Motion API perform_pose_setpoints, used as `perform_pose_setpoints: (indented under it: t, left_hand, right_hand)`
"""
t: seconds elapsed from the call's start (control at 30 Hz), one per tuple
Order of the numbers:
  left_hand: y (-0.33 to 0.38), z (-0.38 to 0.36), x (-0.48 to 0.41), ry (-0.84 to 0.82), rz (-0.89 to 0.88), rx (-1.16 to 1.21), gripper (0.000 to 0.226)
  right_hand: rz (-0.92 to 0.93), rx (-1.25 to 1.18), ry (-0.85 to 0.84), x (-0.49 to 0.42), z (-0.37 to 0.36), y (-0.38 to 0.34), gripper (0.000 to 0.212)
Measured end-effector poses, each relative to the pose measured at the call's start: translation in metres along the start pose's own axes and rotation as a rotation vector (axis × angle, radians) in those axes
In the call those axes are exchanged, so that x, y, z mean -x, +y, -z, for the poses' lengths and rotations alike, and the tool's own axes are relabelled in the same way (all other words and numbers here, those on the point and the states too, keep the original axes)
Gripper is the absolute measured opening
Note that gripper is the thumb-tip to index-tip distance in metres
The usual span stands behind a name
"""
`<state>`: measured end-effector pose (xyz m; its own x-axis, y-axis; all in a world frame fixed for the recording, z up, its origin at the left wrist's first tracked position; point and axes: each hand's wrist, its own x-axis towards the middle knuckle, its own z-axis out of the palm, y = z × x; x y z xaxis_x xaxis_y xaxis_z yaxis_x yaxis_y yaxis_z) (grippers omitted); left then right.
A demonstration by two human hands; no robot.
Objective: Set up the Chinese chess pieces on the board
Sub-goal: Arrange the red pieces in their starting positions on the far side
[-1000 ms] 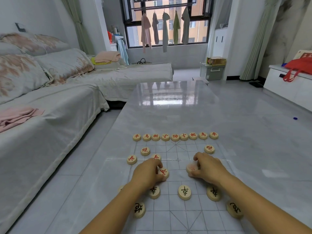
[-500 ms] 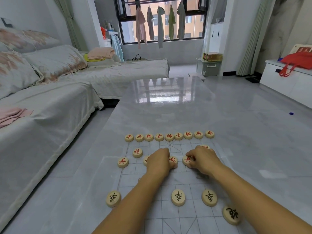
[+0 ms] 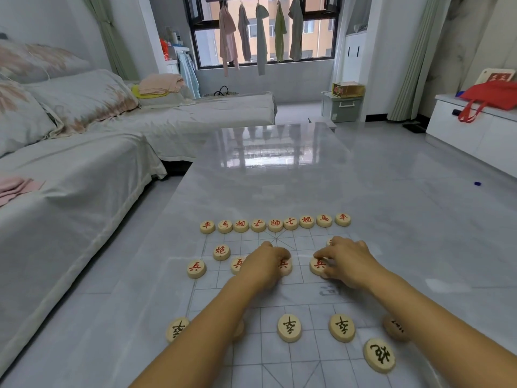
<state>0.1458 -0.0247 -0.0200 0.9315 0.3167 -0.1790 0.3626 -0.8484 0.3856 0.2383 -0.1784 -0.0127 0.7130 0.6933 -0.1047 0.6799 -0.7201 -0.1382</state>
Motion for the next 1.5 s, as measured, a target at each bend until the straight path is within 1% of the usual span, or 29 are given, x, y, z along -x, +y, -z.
perform_pose_setpoints:
  t: [0.07,0.13,0.17,0.23,0.3,0.37,0.43,0.6,0.7,0.77,0.83,0.9,0.97,1.13,1.23,1.3,1.43,1.5]
  left_hand:
    - [-0.001,0.002,-0.001,0.011,0.016,0.007,0.052]
    - [0.0,0.001,0.001,0.034,0.055,0.052,0.056]
    - [0.001,0.0,0.001,0.049,0.071,0.061,0.054]
    - [0.002,-0.003,0.001,0.085,0.083,0.051,0.04]
    - [0.003,-0.005,0.0,0.114,0.085,0.056,0.032]
    - [0.002,-0.005,0.0,0.124,0.076,0.064,0.032]
    - [0.001,-0.006,0.0,0.136,0.069,0.064,0.033]
    - [0.001,-0.007,0.001,0.136,0.065,0.059,0.033]
    - [0.002,-0.007,0.004,0.151,0.056,0.002,0.042]
    - [0.008,-0.008,0.006,0.208,0.009,-0.053,0.047]
    - [0.019,-0.011,0.006,0.236,-0.071,-0.063,0.045]
    - [0.032,-0.015,0.004,0.19,-0.139,-0.069,0.043]
    - [0.044,-0.02,0.0,0.144,-0.151,-0.068,0.044]
    - [0.055,-0.027,-0.01,0.077,-0.098,-0.039,0.048]
    - [0.056,-0.028,-0.014,0.066,-0.1,-0.038,0.044]
    - [0.056,-0.027,-0.016,0.068,-0.103,-0.062,0.042]
    - [0.056,-0.025,-0.019,0.064,-0.096,-0.104,0.042]
    - [0.057,-0.025,-0.02,0.057,-0.09,-0.116,0.042]
  right_hand:
    - [0.0,-0.025,-0.031,0.002,0.0,0.008,0.045]
    - [-0.002,-0.04,-0.045,0.005,-0.001,0.013,0.053]
    - [-0.006,-0.055,-0.04,0.006,-0.002,0.015,0.059]
    - [-0.016,-0.087,-0.008,0.008,-0.006,0.016,0.064]
    - [-0.021,-0.097,0.045,0.009,-0.01,0.015,0.06]
    - [-0.017,-0.093,0.093,0.01,-0.013,0.015,0.053]
    - [-0.01,-0.113,0.105,0.009,-0.014,0.016,0.049]
    - [0.001,-0.136,0.092,0.012,-0.011,0.026,0.055]
    - [-0.025,-0.252,0.099,0.02,-0.008,0.044,0.055]
    - [-0.03,-0.366,0.067,0.025,-0.007,0.056,0.057]
    - [-0.008,-0.382,0.03,0.028,-0.009,0.061,0.058]
    - [0.024,-0.357,0.034,0.027,-0.014,0.06,0.053]
    - [0.03,-0.343,0.071,0.024,-0.018,0.061,0.046]
    - [-0.118,-0.341,0.152,0.024,-0.017,0.091,0.042]
    - [-0.159,-0.475,0.258,0.027,-0.024,0.104,0.038]
    - [-0.149,-0.518,0.327,0.028,-0.028,0.105,0.035]
    - [-0.098,-0.427,0.324,0.028,-0.033,0.105,0.041]
    - [-0.07,-0.407,0.328,0.028,-0.034,0.106,0.04]
